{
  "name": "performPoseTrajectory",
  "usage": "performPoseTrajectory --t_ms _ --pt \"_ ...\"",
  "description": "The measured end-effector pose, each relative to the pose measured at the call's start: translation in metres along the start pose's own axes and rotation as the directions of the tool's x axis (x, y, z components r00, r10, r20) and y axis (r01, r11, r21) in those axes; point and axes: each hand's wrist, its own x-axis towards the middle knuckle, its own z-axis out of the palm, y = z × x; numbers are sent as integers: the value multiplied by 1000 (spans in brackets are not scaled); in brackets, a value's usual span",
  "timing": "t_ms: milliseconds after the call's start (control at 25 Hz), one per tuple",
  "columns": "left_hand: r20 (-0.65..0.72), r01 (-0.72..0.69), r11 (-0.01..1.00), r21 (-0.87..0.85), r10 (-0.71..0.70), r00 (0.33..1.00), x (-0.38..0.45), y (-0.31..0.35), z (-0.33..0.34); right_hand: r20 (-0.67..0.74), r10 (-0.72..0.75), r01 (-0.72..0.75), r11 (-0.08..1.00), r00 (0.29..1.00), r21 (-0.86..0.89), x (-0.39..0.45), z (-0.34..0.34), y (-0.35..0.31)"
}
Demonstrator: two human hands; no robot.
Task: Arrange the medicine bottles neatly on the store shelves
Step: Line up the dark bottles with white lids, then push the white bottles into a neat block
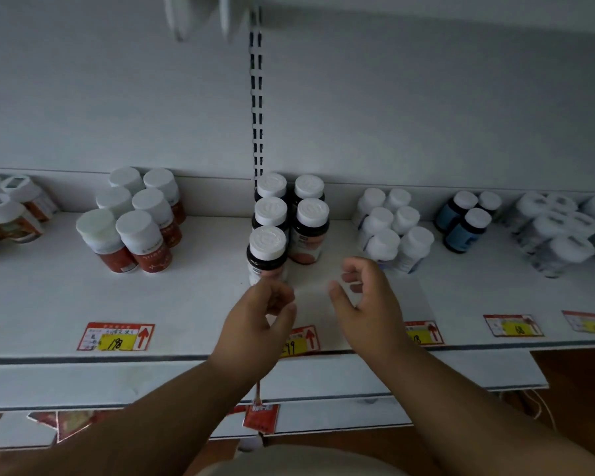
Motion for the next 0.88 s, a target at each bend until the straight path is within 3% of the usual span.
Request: performPoseTrajectory --t_ms 360,520,600,680,760,840,880 --pt "-76 74 980 -185 -89 993 -3 80 132 24 12 -12 1000 1000 -17 -1 -108 70" --pt "-119 120 979 -164 -141 983 7 78 142 27 115 -116 993 993 37 10 -121 82" --pt "-106 149 966 -212 -174 979 27 76 141 4 201 -200 968 979 151 29 -124 80" --pt "-4 290 859 -422 -322 947 60 80 139 69 332 -334 874 941 352 56 -121 79" --pt "68 320 757 -570 -345 936 88 79 143 166 480 -488 695 862 528 89 -115 85" --pt "29 252 775 -579 -289 957 109 69 152 250 556 -571 535 793 622 116 -107 92" --pt "22 282 754 -594 -335 942 120 58 159 285 558 -588 493 779 641 124 -103 95"
